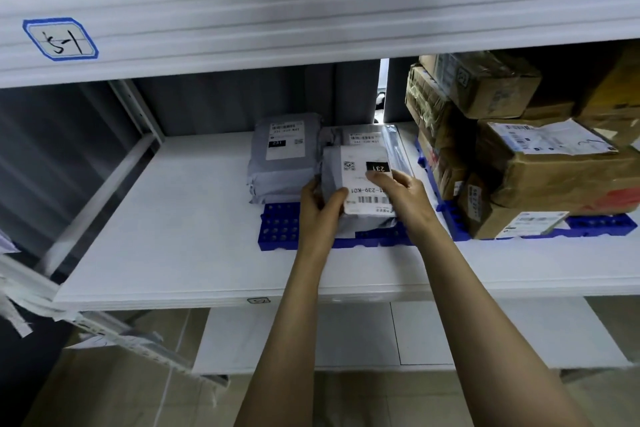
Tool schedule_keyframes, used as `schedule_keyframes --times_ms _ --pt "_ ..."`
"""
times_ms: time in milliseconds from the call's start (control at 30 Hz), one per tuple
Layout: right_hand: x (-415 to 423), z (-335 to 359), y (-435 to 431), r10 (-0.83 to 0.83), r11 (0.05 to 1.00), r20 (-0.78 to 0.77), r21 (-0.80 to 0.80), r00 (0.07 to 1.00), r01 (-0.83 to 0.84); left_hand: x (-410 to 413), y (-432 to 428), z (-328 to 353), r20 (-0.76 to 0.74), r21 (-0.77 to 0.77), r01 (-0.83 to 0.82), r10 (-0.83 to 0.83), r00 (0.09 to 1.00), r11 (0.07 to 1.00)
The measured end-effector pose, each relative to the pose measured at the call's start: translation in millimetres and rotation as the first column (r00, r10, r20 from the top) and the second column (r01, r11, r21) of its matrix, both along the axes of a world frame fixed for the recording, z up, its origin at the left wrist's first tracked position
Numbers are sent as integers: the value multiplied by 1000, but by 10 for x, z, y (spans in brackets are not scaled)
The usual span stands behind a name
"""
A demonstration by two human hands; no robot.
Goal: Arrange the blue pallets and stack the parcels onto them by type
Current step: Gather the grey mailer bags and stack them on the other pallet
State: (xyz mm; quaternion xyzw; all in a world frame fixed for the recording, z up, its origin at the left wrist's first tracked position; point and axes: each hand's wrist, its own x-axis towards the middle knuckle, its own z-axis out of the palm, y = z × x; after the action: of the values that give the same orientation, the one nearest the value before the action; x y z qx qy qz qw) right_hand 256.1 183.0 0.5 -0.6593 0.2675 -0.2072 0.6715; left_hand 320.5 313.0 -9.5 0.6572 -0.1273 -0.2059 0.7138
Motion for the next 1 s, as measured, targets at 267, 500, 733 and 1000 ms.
schedule_keyframes --times_ms 267,500,733,1000 --pt "-265 -7 -259 8 955 -133 -294 991 -47 -174 -193 -102 -210 52 109 -96 973 993" --pt "-284 -13 -257 -104 710 -358 -680 928 -183 -319 -346 -194 -284 -3 26 -25 959 1000" --pt "-251 95 -333 -46 554 -537 -715 842 -426 -258 -303 -198 -302 14 100 -91 949 995" --pt "-206 101 -315 -164 486 -431 -818 887 -308 -157 -262 -292 -96 188 -15 33 995 982"
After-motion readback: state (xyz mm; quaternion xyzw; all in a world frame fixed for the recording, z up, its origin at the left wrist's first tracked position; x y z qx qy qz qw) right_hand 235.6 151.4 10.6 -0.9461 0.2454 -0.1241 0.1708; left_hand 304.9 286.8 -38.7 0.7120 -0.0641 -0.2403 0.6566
